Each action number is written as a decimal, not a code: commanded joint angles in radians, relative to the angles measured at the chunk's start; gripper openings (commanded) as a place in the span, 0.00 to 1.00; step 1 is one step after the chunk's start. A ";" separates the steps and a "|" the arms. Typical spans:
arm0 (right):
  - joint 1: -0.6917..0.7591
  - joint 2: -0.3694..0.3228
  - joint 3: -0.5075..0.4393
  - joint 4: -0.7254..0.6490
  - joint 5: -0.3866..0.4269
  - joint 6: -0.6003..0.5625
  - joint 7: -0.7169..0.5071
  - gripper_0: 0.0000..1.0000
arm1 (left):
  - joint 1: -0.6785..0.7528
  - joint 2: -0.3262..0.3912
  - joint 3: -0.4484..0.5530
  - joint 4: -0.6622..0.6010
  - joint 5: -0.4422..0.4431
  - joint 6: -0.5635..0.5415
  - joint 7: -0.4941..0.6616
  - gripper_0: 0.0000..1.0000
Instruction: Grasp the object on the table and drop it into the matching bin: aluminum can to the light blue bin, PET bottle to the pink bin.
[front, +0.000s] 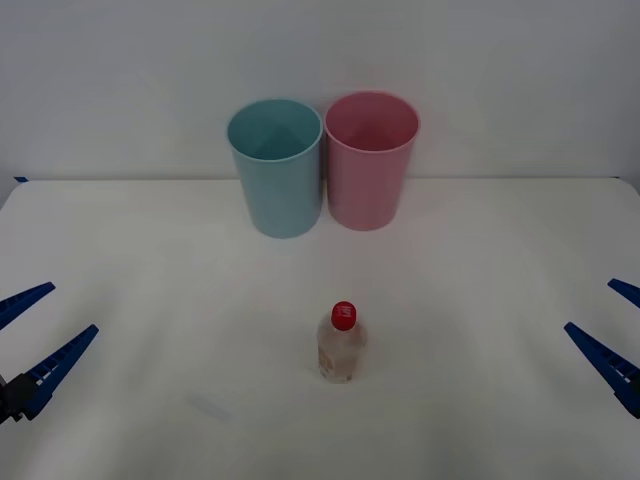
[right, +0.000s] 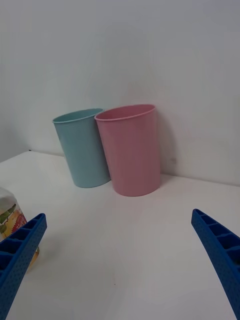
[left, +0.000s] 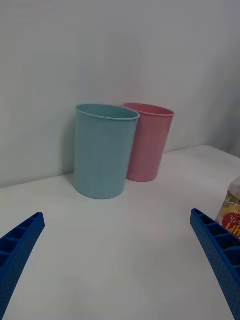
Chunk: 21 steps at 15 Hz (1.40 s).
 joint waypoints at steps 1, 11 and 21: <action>0.000 0.000 0.000 0.000 0.000 0.000 0.000 1.00 | 0.000 0.000 0.000 0.000 0.000 0.000 0.000 1.00; 0.065 -0.077 0.083 0.024 -0.046 -0.022 0.041 1.00 | 0.000 0.000 0.000 0.000 0.000 0.000 0.000 1.00; -0.059 -0.103 0.312 0.204 -0.040 -0.061 0.393 1.00 | 0.000 0.000 0.000 0.000 0.000 0.000 0.000 1.00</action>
